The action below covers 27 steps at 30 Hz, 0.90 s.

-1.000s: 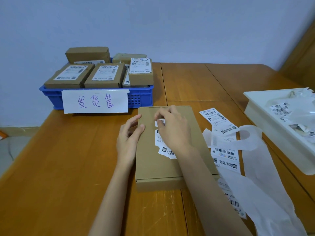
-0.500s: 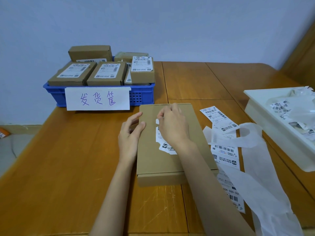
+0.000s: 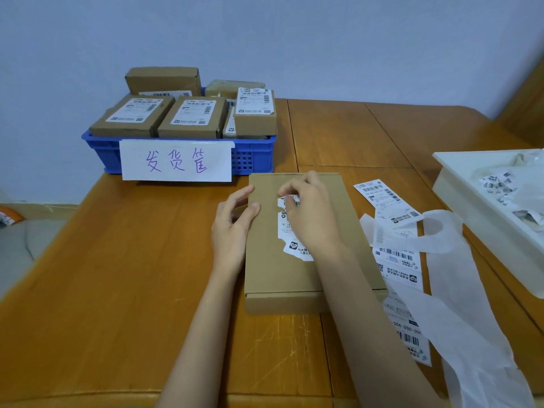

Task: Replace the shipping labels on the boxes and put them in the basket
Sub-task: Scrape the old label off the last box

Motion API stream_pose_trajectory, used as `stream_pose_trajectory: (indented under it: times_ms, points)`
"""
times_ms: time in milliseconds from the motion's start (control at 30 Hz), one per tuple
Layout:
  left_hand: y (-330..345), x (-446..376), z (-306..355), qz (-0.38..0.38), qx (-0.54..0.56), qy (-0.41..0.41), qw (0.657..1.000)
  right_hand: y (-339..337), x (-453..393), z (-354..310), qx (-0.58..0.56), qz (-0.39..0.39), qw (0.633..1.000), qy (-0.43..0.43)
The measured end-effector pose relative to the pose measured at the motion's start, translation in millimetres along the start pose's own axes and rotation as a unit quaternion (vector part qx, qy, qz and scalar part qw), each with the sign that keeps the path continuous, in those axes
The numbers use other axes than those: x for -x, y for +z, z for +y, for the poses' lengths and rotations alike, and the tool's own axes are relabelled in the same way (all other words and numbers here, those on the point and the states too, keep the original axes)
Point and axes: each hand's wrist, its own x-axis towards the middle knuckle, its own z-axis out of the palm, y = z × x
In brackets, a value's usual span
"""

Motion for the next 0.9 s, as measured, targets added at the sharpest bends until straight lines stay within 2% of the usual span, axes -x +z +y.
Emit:
stream_pose_trajectory:
  times_ms: [467, 600, 667, 700, 833, 900]
  points:
    - [1, 2, 4, 0.012, -0.012, 0.011, 1.000, 0, 1, -5, 0.028, -0.014, 0.999, 0.017]
    - [1, 1, 1, 0.009, -0.013, 0.006, 1.000, -6, 4, -9, -0.046, 0.048, 0.997, 0.040]
    - [2, 1, 0, 0.006, -0.006, 0.000, 1.000, -10, 4, -9, -0.032, 0.101, 0.994, 0.017]
    - [2, 1, 1, 0.005, -0.002, -0.003, 1.000, -10, 5, -7, -0.009, 0.102, 0.995, 0.001]
    - [2, 2, 3, 0.005, -0.009, 0.001, 1.000, -5, 4, -3, 0.081, 0.033, 0.995, -0.036]
    - [1, 2, 3, 0.006, -0.011, -0.002, 1.000, -4, 5, -4, 0.081, 0.027, 0.996, -0.012]
